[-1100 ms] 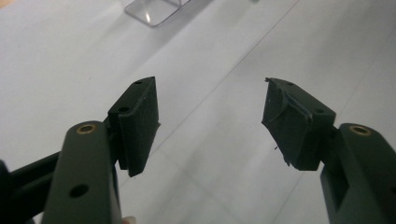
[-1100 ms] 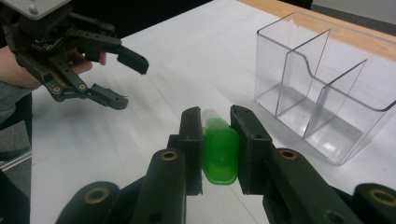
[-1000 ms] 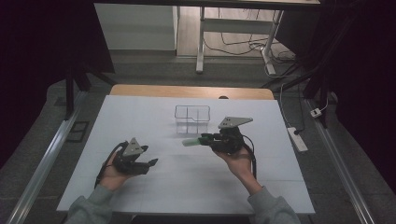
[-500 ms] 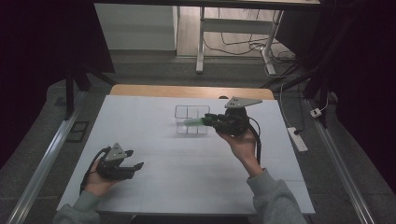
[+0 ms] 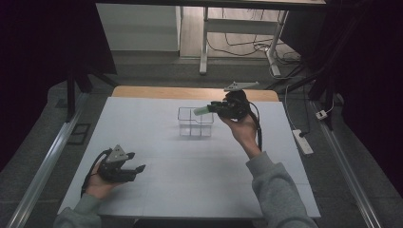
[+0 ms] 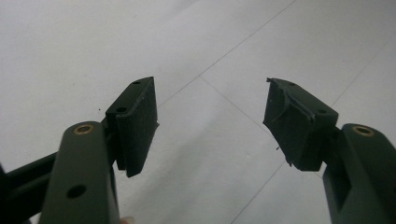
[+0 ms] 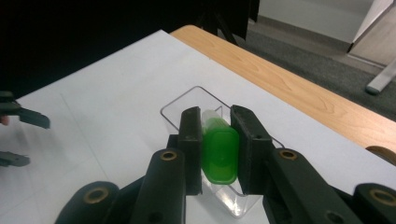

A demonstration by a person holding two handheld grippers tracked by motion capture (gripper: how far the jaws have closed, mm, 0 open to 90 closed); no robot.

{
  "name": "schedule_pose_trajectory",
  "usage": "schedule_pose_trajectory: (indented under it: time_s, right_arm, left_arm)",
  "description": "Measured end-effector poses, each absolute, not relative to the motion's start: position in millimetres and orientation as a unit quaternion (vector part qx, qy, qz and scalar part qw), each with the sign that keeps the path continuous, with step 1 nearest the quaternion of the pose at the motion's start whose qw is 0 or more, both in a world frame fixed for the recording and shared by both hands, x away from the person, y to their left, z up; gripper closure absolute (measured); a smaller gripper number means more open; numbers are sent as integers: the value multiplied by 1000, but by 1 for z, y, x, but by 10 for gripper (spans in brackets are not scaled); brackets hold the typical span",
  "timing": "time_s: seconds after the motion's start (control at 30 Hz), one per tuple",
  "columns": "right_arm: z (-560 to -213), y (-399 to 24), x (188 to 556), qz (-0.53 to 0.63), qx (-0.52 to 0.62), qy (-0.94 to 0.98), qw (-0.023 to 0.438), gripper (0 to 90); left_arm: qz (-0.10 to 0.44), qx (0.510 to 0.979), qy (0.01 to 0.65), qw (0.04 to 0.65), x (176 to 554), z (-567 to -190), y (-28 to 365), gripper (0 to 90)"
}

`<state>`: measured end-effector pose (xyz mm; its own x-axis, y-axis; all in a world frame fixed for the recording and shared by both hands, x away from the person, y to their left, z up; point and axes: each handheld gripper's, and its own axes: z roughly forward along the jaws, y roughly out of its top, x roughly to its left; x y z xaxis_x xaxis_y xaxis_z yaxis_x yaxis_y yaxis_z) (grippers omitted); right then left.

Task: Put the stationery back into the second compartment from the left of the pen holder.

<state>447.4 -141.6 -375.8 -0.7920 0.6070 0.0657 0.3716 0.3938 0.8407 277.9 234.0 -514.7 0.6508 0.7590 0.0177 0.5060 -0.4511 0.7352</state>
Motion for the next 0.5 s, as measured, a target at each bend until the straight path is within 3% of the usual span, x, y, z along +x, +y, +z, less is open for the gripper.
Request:
schedule_pose_trajectory:
  time_s: [0.37,0.5]
  right_arm:
    - [-394,-130,461,445,305,834,114,731]
    - [-399,-131,461,453,310,828,116,564]
  left_arm:
    - [173,835,378,360,279,-516,235,339]
    - [173,836,378,359,279,-516,235,338]
